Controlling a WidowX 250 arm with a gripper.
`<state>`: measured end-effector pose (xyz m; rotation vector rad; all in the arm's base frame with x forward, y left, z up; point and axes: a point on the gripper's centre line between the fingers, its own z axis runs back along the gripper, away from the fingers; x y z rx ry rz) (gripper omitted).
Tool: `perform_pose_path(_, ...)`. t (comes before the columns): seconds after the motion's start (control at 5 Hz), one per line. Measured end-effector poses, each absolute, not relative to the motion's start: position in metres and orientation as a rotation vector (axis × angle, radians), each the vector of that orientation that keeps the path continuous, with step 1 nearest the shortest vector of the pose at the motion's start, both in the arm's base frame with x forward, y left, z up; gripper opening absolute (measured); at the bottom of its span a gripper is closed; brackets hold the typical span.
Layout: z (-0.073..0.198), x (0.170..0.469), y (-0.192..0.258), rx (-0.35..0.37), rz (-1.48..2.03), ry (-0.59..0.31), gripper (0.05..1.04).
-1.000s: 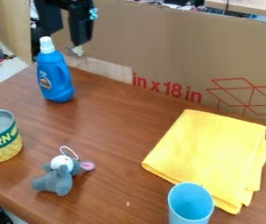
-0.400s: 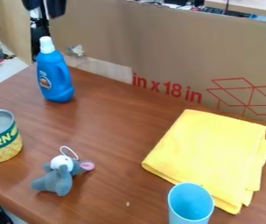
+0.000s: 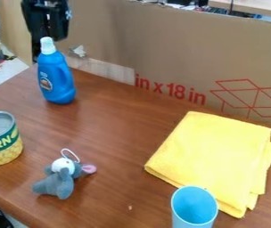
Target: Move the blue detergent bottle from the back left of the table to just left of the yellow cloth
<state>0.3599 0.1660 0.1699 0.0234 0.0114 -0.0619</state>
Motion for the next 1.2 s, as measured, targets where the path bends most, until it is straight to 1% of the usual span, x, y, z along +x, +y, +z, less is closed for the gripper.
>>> perform_pose_path(0.2, 0.153, 0.362, 0.179, 0.006, -0.05, 0.032, 1.001)
perform_pose_path(0.6, 0.148, 0.377, 0.187, -0.005, -0.05, 0.032, 1.001)
perform_pose_path(0.8, 0.135, 0.379, 0.193, -0.022, -0.042, 0.061, 0.964)
perform_pose_path(1.0, 0.13, 0.38, 0.193, -0.033, -0.032, 0.082, 0.79)
perform_pose_path(1.2, 0.13, 0.379, 0.194, -0.031, -0.03, 0.084, 0.52)
